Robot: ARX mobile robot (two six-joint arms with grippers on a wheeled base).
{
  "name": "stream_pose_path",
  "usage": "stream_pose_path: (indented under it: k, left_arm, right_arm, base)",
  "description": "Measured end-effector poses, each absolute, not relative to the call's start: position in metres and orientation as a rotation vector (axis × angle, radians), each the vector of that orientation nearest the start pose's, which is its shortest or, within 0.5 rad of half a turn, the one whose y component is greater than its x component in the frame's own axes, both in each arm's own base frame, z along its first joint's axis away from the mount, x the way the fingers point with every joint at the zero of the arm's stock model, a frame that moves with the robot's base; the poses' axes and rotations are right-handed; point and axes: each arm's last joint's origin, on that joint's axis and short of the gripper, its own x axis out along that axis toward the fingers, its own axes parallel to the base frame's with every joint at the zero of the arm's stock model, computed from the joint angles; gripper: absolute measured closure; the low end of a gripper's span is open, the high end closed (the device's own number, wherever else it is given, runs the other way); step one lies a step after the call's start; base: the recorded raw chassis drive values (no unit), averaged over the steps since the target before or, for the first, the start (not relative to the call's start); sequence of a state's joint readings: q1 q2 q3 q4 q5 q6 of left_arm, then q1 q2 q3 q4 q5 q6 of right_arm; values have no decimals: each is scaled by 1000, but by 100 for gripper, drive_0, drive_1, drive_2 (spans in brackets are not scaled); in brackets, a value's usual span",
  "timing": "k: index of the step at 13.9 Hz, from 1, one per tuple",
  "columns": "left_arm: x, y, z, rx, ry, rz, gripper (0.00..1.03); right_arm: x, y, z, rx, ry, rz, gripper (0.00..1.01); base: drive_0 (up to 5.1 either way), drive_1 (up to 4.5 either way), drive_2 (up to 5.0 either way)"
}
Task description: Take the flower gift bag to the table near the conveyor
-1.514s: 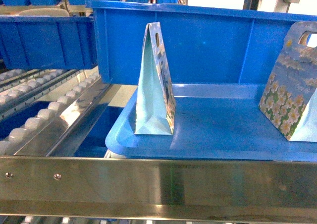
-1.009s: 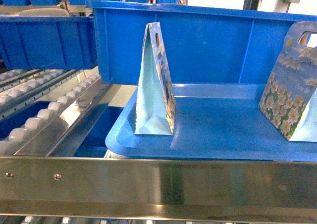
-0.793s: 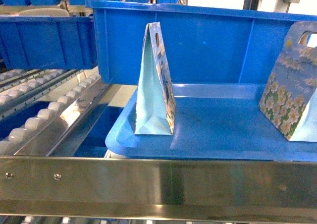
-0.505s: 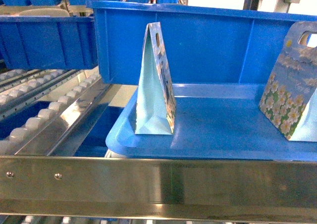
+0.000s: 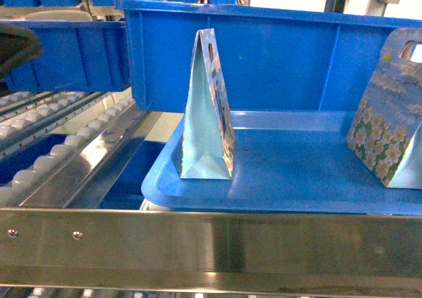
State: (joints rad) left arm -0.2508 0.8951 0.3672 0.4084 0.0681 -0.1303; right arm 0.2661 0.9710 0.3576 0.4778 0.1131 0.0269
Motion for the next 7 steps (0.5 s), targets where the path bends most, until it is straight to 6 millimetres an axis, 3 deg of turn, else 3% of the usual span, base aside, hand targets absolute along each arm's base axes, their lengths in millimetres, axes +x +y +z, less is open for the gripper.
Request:
stream_pose_path:
  k: [3, 7]
  left_arm:
    - [208, -81, 247, -148, 170, -366, 5]
    - [209, -81, 246, -158, 185, -356, 5]
  right_arm:
    - [222, 42, 240, 9, 92, 133, 3]
    - [225, 41, 240, 10, 99, 150, 3]
  base:
    - [0, 0, 0]
    - [0, 0, 0]
